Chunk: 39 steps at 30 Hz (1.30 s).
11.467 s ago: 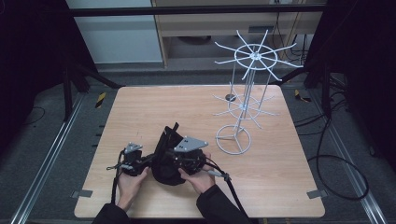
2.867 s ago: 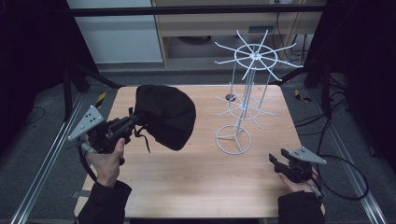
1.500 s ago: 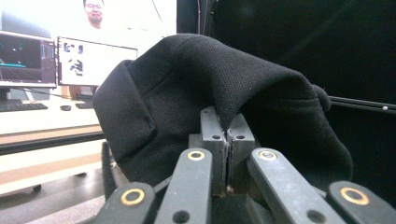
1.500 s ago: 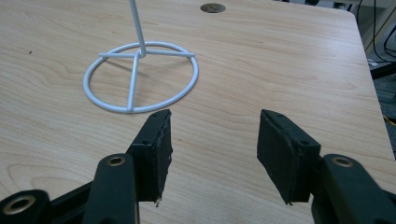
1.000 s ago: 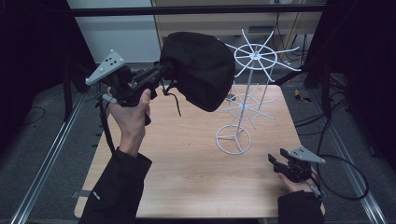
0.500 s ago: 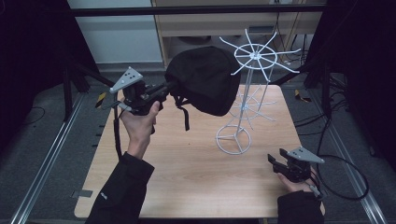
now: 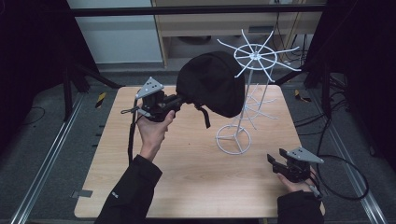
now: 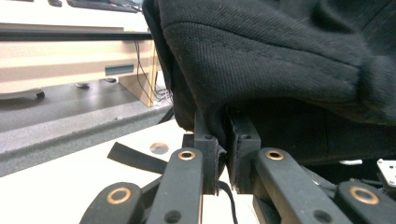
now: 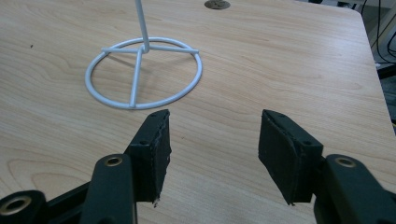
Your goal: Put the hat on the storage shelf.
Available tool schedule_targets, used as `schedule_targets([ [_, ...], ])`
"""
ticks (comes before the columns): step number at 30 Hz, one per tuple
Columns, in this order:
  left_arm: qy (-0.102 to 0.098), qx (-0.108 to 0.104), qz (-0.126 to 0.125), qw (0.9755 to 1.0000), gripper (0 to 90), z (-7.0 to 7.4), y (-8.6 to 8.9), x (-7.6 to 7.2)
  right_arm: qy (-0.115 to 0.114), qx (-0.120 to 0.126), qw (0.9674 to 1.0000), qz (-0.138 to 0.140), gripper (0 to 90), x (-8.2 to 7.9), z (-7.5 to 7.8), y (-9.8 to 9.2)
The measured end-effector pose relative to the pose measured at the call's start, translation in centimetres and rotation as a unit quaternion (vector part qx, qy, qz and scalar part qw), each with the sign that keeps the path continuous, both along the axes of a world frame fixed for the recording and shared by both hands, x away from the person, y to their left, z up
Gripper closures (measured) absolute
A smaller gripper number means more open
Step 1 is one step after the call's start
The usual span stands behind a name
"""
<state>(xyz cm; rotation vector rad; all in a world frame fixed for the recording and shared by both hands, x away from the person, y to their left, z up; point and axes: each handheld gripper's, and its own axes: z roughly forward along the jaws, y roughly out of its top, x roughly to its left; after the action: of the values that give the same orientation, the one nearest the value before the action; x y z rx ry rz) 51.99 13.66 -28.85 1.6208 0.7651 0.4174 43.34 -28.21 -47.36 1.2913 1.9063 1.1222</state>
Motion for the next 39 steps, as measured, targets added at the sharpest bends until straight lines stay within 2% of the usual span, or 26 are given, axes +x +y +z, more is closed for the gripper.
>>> schedule_targets([
  [5,0.004,0.011,0.0,0.9999,72.6,-0.5,-0.6,0.3,0.0,-0.002,1.0,0.001,43.7,0.0,0.0,0.1],
  [11,-0.006,0.014,0.008,0.9999,57.4,-0.7,0.0,-0.2,0.0,-0.002,1.0,0.001,43.5,0.0,0.0,0.1],
  [17,-0.023,0.029,0.01,0.9993,45.3,-1.7,1.8,-1.9,-0.001,-0.004,1.0,0.001,43.2,0.0,-0.1,0.1],
  [24,-0.02,0.038,0.016,0.9989,40.1,-3.8,4.4,-4.0,0.001,-0.004,1.0,0.001,42.4,0.1,-0.1,0.1],
  [29,-0.011,0.048,0.024,0.9985,36.7,-5.9,6.4,-5.8,0.003,-0.001,1.0,-0.001,40.5,0.0,-0.1,0.2],
  [32,-0.001,0.066,0.026,0.9974,33.8,-7.8,7.5,-6.7,0.005,0.001,1.0,0.0,38.7,0.0,-0.2,0.2],
  [34,0.017,0.082,0.035,0.9959,32.8,-9.9,8.8,-7.5,0.003,0.001,1.0,-0.002,37.6,0.0,-0.2,0.2],
  [37,0.041,0.088,0.052,0.9939,31.8,-12.1,10.3,-8.0,0.005,0.002,1.0,-0.005,35.4,0.1,-0.3,0.2],
  [39,0.065,0.095,0.068,0.991,30.9,-13.8,11.5,-8.1,0.005,0.001,1.0,-0.006,34.3,0.1,-0.4,0.3],
])
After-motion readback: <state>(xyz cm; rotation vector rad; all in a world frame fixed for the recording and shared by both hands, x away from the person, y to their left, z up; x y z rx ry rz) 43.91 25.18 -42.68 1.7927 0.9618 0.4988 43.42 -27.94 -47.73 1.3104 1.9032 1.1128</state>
